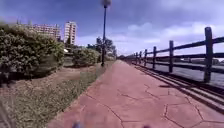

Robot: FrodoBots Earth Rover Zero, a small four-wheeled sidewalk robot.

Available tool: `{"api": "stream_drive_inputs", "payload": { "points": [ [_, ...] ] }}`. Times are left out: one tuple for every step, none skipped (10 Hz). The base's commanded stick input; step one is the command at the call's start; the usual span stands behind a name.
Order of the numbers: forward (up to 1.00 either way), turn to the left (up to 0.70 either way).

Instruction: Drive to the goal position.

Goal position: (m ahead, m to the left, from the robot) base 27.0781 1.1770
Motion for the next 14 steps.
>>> {"api": "stream_drive_inputs", "payload": {
  "points": [
    [0.70, 0.00],
    [0.70, 0.00],
    [0.70, 0.00],
    [0.70, 0.00],
    [0.70, 0.00],
    [0.70, 0.00],
    [0.70, 0.00],
    [0.70, 0.00],
    [0.70, 0.00],
    [0.70, 0.00],
    [0.70, 0.00],
    [0.70, 0.00],
    [0.70, 0.00],
    [0.70, 0.00]
  ]
}}
